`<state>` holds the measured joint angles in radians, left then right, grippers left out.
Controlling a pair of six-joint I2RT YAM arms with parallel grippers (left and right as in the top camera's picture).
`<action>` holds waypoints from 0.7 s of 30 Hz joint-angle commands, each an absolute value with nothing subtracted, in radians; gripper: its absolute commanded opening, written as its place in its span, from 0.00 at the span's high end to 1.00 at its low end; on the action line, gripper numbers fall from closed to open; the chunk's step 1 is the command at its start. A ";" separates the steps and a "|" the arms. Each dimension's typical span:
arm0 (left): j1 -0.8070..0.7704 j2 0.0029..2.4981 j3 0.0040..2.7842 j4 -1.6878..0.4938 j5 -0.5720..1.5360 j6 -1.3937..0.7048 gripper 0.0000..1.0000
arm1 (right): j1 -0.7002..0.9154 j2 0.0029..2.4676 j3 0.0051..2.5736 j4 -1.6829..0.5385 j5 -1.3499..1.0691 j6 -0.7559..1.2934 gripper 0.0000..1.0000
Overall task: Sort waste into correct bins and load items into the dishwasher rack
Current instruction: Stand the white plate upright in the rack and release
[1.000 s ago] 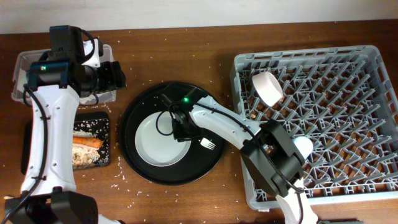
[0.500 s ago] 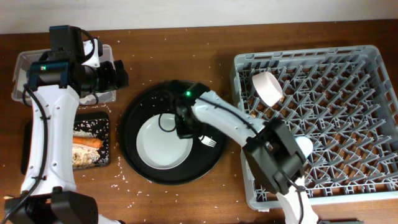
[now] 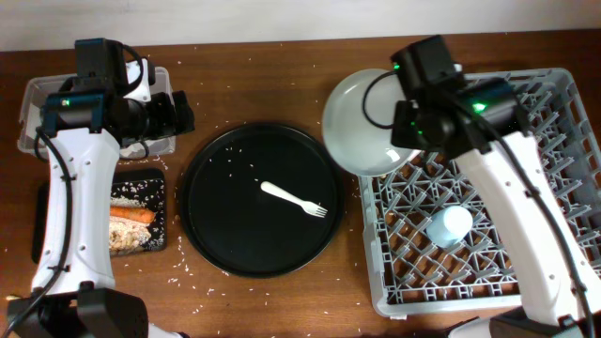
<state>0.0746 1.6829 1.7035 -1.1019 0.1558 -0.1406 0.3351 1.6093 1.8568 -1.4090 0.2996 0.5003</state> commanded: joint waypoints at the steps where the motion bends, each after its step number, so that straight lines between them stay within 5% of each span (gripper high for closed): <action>1: 0.077 1.677 1.696 -1.100 0.149 -0.142 0.01 | 0.302 1.569 1.874 -1.411 0.361 0.543 0.96; 21: 0.077 1.677 1.696 -1.100 0.149 -0.142 0.01 | 0.273 1.570 1.721 -1.594 1.087 0.753 0.96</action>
